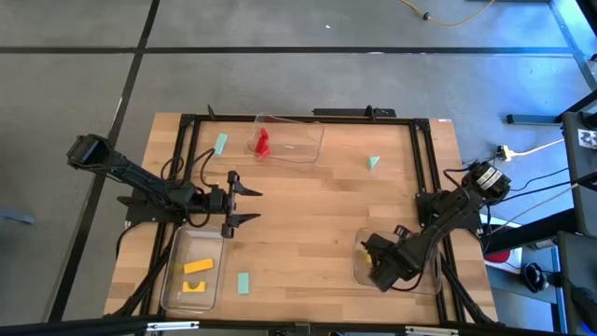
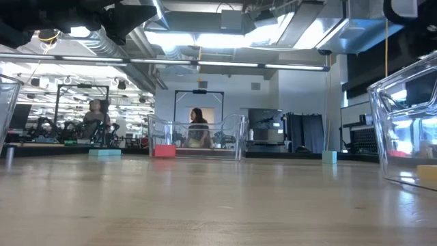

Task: Sort & place blocks by color
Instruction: Put the top right yellow block into the bottom left transparent bin

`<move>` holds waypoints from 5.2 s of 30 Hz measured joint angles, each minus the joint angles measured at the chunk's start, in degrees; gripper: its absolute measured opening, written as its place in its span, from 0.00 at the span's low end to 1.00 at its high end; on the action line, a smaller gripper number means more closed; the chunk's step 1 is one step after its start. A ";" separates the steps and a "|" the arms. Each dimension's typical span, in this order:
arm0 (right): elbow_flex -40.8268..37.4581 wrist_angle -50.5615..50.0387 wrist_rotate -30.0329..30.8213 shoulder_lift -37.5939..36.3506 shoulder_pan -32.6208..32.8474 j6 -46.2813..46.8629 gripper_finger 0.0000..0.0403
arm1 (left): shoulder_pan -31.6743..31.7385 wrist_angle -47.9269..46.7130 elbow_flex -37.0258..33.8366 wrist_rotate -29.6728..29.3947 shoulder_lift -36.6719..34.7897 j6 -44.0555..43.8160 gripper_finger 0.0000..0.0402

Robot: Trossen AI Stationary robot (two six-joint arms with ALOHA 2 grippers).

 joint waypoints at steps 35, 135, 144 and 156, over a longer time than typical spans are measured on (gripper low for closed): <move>-12.65 27.41 15.54 -3.49 -1.72 1.34 0.00 | 0.00 0.52 0.00 0.46 0.00 -0.92 0.64; -6.89 -0.86 1.97 -15.41 -7.42 -28.74 0.31 | 0.00 -0.20 0.00 0.46 0.01 -1.33 0.64; -4.95 5.49 20.28 -26.08 -5.63 -29.88 0.31 | -0.02 -0.42 0.00 0.45 0.00 -1.33 0.64; -15.32 63.94 21.33 -24.20 -20.56 -71.54 0.31 | -0.50 -0.27 0.00 0.44 0.00 -2.86 0.64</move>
